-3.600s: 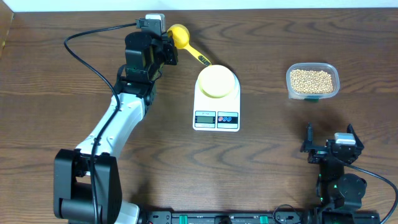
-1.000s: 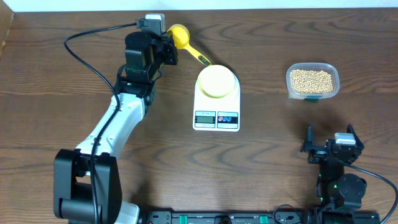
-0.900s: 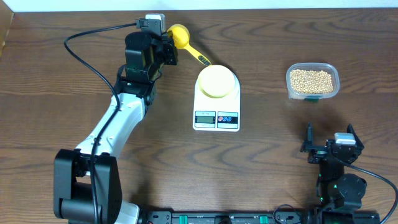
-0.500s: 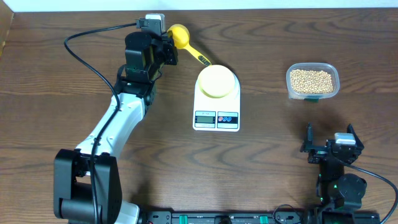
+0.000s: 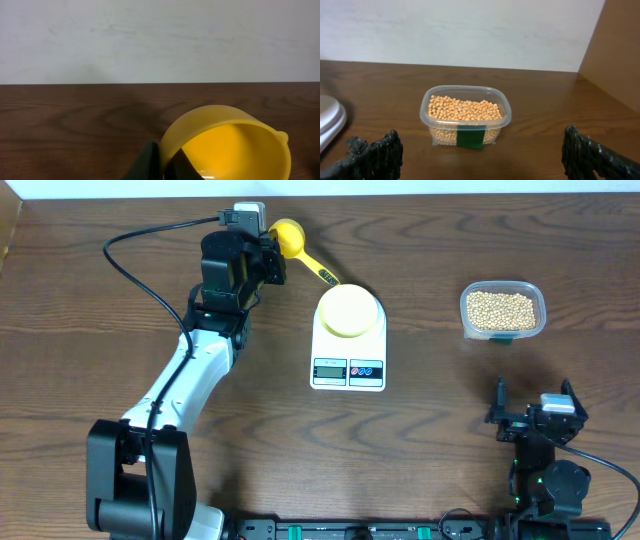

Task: Scoop item into bowl and weigh 50g on scale
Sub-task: 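Raise the right arm and move the right gripper toward the soybean tub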

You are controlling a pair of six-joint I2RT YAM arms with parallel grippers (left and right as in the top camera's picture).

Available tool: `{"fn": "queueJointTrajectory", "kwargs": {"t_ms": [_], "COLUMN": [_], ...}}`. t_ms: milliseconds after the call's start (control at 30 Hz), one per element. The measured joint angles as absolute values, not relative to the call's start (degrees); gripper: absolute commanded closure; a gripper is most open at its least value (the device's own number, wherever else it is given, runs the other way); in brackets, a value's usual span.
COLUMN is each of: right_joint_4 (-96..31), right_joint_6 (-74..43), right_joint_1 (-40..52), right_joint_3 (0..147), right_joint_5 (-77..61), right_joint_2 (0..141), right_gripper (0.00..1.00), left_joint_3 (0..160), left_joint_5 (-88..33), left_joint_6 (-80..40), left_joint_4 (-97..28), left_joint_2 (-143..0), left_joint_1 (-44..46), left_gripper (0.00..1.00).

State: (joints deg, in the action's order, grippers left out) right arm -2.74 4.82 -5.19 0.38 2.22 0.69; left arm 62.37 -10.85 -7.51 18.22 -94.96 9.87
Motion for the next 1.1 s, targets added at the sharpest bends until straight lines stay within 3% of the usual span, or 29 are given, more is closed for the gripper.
{"fn": "queueJointTrajectory", "kwargs": {"t_ms": [733, 1100], "right_joint_4": [24.2, 29.7], "right_joint_6": [9.1, 13.4], "right_joint_1": [-5.2, -5.3], "right_joint_3": [0.4, 10.2], "right_joint_5": [5.6, 2.7], "right_joint_2": [3.4, 27.6], "right_gripper": [0.01, 0.01], "left_joint_3": [62.4, 62.4], "left_joint_5": [-10.8, -10.8], "left_joint_6": [-7.5, -7.5], "left_joint_4": [18.3, 19.7], "left_joint_2": [-95.0, -95.0], "left_joint_1": [9.8, 9.9], "left_gripper": [0.92, 0.92]}}
